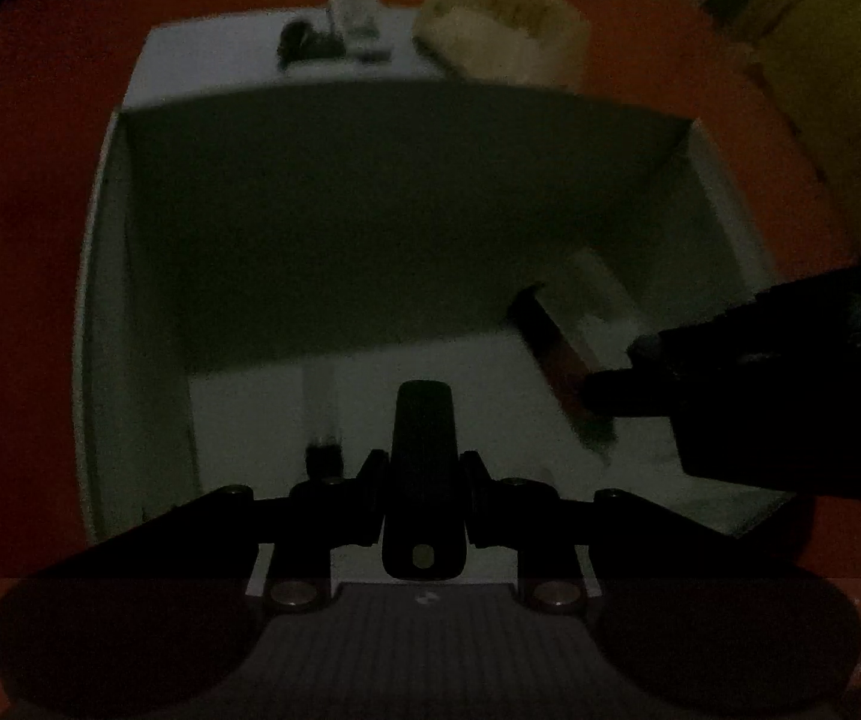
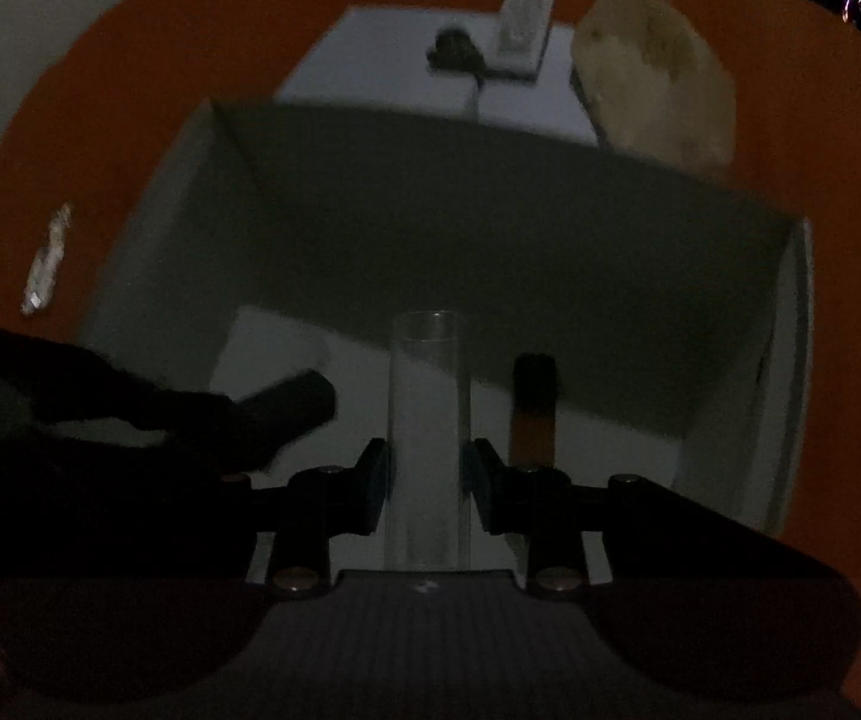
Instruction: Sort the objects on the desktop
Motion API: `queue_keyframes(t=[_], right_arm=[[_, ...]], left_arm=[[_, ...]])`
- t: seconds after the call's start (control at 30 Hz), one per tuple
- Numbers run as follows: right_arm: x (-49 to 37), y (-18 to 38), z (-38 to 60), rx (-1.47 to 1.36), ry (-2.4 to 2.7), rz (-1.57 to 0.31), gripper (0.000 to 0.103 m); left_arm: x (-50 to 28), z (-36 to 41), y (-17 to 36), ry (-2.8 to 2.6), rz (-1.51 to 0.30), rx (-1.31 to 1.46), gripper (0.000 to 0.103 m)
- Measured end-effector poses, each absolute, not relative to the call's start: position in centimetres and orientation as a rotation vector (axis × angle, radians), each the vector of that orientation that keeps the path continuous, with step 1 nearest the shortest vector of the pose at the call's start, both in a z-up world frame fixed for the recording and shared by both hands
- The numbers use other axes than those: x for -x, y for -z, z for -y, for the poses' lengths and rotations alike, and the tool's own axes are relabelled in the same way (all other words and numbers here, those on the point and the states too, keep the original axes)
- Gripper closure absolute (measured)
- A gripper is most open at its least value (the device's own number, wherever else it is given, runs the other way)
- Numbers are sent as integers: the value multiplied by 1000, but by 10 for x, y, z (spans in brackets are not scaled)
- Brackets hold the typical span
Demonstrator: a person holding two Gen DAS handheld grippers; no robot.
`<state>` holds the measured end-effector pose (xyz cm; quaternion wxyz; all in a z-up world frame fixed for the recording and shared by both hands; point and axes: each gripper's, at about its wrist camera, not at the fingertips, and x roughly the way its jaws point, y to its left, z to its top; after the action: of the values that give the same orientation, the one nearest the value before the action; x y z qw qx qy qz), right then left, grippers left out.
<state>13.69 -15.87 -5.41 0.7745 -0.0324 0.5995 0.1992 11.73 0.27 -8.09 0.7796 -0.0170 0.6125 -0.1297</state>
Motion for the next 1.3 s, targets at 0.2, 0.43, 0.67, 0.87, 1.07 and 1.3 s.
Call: queue_keyframes(t=[0.2,0.43,0.67,0.87,1.07,1.3], right_arm=[[-136,92,161,124,-398,-1370,71],[-138,118,159,187,-383,-1397,71],[-134,131,150,233,-399,-1420,71],[-133,136,147,259,-402,-1431,71],[-135,137,150,250,-393,-1455,71],[-135,135,156,223,-391,-1466,68]], left_arm=[[-120,2,104,267,-1366,14,82],[-127,1,124,240,-1409,7,82],[-124,11,131,256,-1425,-27,82],[-123,13,135,253,-1425,-37,82],[-124,10,138,258,-1442,-18,82],[-123,5,133,259,-1438,-12,62]])
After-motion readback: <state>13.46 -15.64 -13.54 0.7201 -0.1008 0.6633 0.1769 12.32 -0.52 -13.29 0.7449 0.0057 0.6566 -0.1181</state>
